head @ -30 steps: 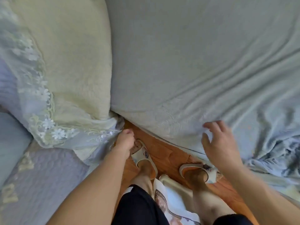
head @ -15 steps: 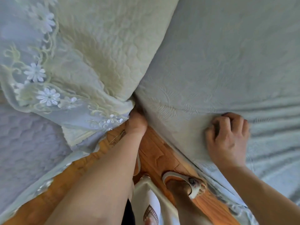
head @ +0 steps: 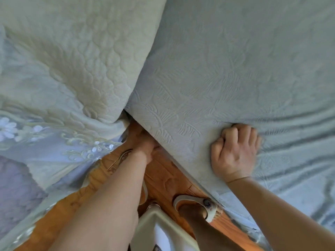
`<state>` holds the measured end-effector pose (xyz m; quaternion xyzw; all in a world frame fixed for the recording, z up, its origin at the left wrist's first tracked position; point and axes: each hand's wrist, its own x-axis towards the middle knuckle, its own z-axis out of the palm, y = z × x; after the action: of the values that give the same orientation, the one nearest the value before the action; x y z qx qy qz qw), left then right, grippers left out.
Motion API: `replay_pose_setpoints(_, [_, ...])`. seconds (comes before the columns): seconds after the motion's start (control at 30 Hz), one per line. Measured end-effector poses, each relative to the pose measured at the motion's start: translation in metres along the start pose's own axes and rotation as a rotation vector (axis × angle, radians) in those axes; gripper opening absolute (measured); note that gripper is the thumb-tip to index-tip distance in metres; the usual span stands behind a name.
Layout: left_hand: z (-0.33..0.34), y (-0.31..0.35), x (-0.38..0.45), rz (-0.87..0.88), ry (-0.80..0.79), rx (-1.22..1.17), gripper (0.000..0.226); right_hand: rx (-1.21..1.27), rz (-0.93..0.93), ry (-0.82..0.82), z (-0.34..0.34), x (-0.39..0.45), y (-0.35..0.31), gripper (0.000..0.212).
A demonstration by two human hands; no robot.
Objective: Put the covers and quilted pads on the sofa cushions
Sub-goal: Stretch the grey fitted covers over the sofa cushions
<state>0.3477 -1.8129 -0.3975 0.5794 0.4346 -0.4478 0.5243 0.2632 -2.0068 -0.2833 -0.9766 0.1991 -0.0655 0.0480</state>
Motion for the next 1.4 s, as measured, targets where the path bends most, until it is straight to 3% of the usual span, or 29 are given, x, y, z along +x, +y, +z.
replay_pose_setpoints(0.1, [0.007,-0.008,-0.071,0.004,0.011,0.057,0.028,0.033,0.034,-0.057,-0.013,0.0,-0.003,0.013])
replay_pose_setpoints(0.17, [0.015,-0.026,-0.111,0.099,0.017,0.28,0.023,0.112,0.039,-0.114,-0.029,-0.013,-0.001,0.011])
replay_pose_setpoints(0.27, [0.036,-0.053,-0.178,0.357,0.027,0.759,0.008,0.212,0.149,-0.246,-0.073,-0.069,0.017,0.031])
replay_pose_setpoints(0.33, [0.052,-0.064,-0.221,0.57,-0.022,1.095,0.006,0.245,0.395,-0.282,-0.104,-0.123,0.044,0.037])
replay_pose_setpoints(0.4, [0.075,-0.077,-0.248,0.668,-0.142,1.32,0.012,0.252,0.755,-0.23,-0.131,-0.179,0.081,0.034])
replay_pose_setpoints(0.53, [0.139,-0.105,-0.294,0.445,-0.412,1.353,0.016,0.265,1.45,-0.007,-0.174,-0.26,0.171,0.029])
replay_pose_setpoints(0.63, [0.183,-0.13,-0.307,0.539,-0.497,1.636,0.014,0.6,1.817,0.121,-0.184,-0.286,0.229,0.057])
replay_pose_setpoints(0.73, [0.222,-0.157,-0.315,0.571,-0.5,1.773,0.006,0.97,1.803,0.169,-0.181,-0.276,0.262,0.082])
replay_pose_setpoints(0.77, [0.233,-0.167,-0.318,0.581,-0.508,1.806,0.005,1.019,1.769,0.088,-0.179,-0.27,0.27,0.075])
replay_pose_setpoints(0.8, [0.244,-0.177,-0.322,0.595,-0.524,1.831,0.007,1.016,1.722,-0.048,-0.178,-0.265,0.277,0.055])
replay_pose_setpoints(0.83, [0.254,-0.188,-0.326,0.612,-0.546,1.846,0.015,1.015,1.681,-0.145,-0.179,-0.26,0.283,0.027])
replay_pose_setpoints(0.87, [0.262,-0.198,-0.329,0.634,-0.56,1.849,0.029,1.024,1.662,-0.163,-0.182,-0.257,0.288,0.022])
replay_pose_setpoints(0.9, [0.269,-0.207,-0.332,0.662,-0.557,1.85,0.043,1.074,1.684,-0.097,-0.186,-0.258,0.293,0.029])
replay_pose_setpoints(0.97, [0.286,-0.22,-0.34,0.722,-0.535,1.852,0.067,1.258,1.775,0.2,-0.211,-0.267,0.3,0.028])
replay_pose_setpoints(1.03, [0.304,-0.229,-0.346,0.748,-0.52,1.879,0.081,1.687,1.717,0.533,-0.242,-0.282,0.303,0.02])
replay_pose_setpoints(1.1, [0.317,-0.238,-0.353,0.744,-0.542,1.842,0.076,2.171,1.581,0.747,-0.271,-0.304,0.305,0.03])
replay_pose_setpoints(1.17, [0.322,-0.245,-0.362,0.728,-0.598,1.797,0.062,2.333,1.534,0.787,-0.282,-0.325,0.308,0.041])
replay_pose_setpoints(1.23, [0.317,-0.251,-0.368,0.693,-0.638,1.824,0.064,2.299,1.626,0.796,-0.277,-0.342,0.313,0.044])
replay_pose_setpoints(1.3, [0.31,-0.252,-0.374,0.511,-0.579,1.744,0.067,2.177,1.782,0.734,-0.261,-0.353,0.315,0.038])
replay_pose_setpoints(1.37, [0.307,-0.248,-0.378,0.339,-0.416,1.517,0.051,1.87,1.947,0.477,-0.246,-0.357,0.313,0.024])
replay_pose_setpoints(1.4, [0.307,-0.243,-0.382,0.348,-0.367,1.458,0.036,1.581,1.971,0.239,-0.24,-0.358,0.312,0.019])
